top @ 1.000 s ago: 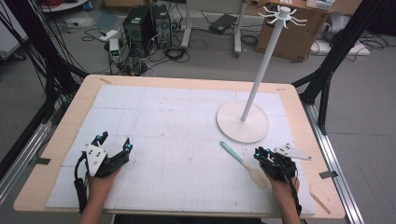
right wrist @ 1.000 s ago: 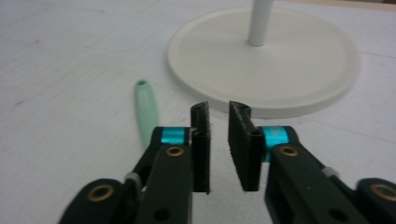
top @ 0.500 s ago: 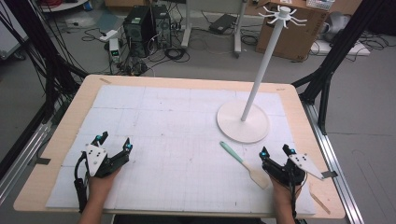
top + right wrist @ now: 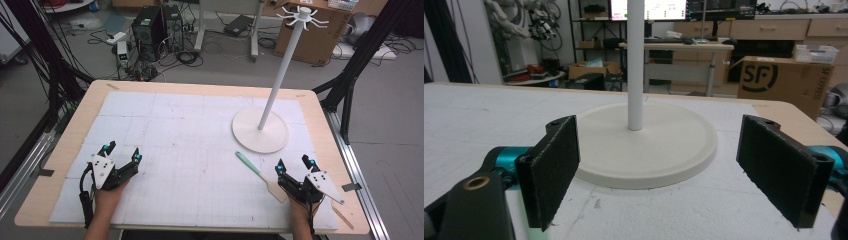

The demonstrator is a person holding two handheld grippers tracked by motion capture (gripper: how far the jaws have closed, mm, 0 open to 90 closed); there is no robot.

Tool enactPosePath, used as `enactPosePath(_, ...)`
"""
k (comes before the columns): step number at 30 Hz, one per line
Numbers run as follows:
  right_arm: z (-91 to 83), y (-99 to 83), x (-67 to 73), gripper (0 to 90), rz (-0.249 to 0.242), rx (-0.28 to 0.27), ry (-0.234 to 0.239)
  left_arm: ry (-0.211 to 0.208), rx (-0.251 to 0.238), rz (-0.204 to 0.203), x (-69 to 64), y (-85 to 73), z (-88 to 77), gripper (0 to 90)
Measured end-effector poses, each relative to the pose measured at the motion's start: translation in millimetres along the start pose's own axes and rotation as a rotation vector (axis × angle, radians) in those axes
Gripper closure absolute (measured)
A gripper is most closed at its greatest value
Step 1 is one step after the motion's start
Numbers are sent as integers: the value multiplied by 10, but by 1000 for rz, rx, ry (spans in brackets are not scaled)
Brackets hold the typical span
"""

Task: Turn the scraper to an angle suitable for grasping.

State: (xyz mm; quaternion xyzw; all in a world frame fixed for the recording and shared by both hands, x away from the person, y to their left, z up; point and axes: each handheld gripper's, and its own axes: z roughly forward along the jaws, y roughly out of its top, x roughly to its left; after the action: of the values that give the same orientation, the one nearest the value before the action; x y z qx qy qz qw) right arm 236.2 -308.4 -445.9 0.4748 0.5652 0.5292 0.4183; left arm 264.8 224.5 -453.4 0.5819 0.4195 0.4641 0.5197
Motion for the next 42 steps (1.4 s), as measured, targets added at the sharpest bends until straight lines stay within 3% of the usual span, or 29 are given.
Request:
enactPosePath(3,27,-11,-18,146,10,38,57,-1,-1,-1,0,-1,-1,223)
enactPosePath(7,39,-19,-7,140,14,34,88,-2,-3,-3,2,-1,-3,222)
enactPosePath(15,24,-20,1,152,6,22,17,2,0,-7,8,-1,2,224)
enactPosePath(22,37,-18,-7,151,15,17,-3,0,0,-8,10,-1,1,223)
enactPosePath(25,37,-18,-15,151,26,23,-2,0,-2,-8,10,-1,2,222)
enactPosePath(31,55,-15,1,153,-6,30,19,-7,-3,5,1,0,-2,223)
enactPosePath(42,34,-22,-31,153,33,35,44,2,-3,8,-10,0,-3,224)
